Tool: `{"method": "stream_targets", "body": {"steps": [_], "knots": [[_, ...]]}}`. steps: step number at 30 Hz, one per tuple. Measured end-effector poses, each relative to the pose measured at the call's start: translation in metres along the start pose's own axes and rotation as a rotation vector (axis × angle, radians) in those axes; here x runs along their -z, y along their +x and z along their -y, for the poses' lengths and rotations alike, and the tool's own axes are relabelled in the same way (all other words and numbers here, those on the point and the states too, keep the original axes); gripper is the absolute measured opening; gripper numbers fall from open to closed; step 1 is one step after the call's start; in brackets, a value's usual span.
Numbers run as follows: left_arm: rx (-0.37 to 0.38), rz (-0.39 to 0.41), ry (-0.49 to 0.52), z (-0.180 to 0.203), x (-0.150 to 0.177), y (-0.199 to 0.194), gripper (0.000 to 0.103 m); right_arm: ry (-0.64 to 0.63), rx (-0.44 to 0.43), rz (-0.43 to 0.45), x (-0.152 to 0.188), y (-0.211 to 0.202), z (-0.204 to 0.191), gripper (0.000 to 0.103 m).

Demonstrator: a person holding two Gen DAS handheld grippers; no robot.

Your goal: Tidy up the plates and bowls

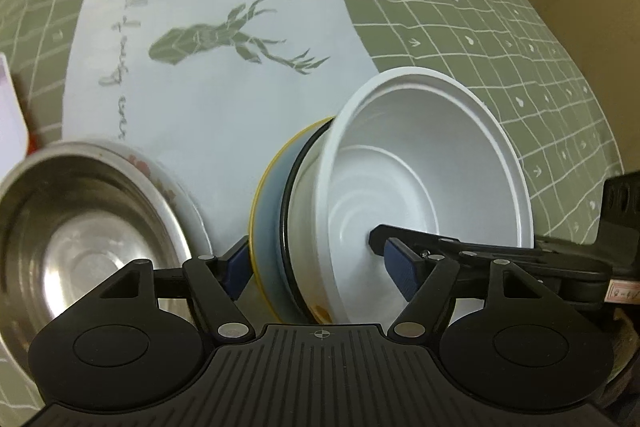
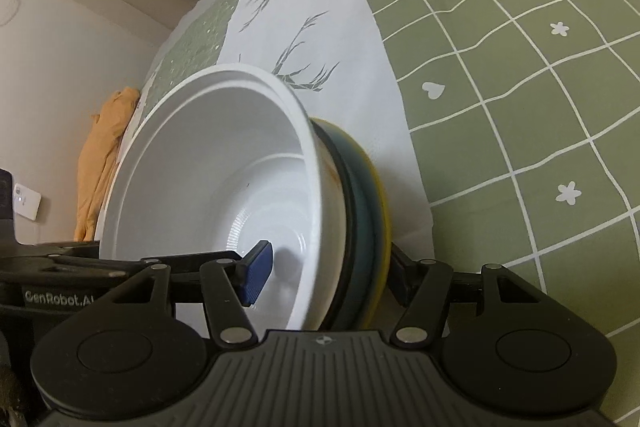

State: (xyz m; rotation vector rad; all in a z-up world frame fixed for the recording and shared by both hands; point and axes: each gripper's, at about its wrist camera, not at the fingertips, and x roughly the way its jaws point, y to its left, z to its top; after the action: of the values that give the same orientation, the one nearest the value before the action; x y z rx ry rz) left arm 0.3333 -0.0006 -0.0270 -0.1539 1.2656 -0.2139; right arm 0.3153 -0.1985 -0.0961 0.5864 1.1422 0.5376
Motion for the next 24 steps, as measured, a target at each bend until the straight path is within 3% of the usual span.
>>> {"method": "stream_targets", "body": {"steps": [11, 24], "knots": [[0.089, -0.079, -0.036, -0.017, -0.001, 0.011, 0.073, 0.031, 0.002, -0.074, -0.004, 0.006, -0.004, 0.054], [0.123, -0.067, -0.008, -0.019, -0.008, 0.006, 0.073, 0.067, 0.037, -0.074, -0.003, 0.004, -0.01, 0.055]]}}
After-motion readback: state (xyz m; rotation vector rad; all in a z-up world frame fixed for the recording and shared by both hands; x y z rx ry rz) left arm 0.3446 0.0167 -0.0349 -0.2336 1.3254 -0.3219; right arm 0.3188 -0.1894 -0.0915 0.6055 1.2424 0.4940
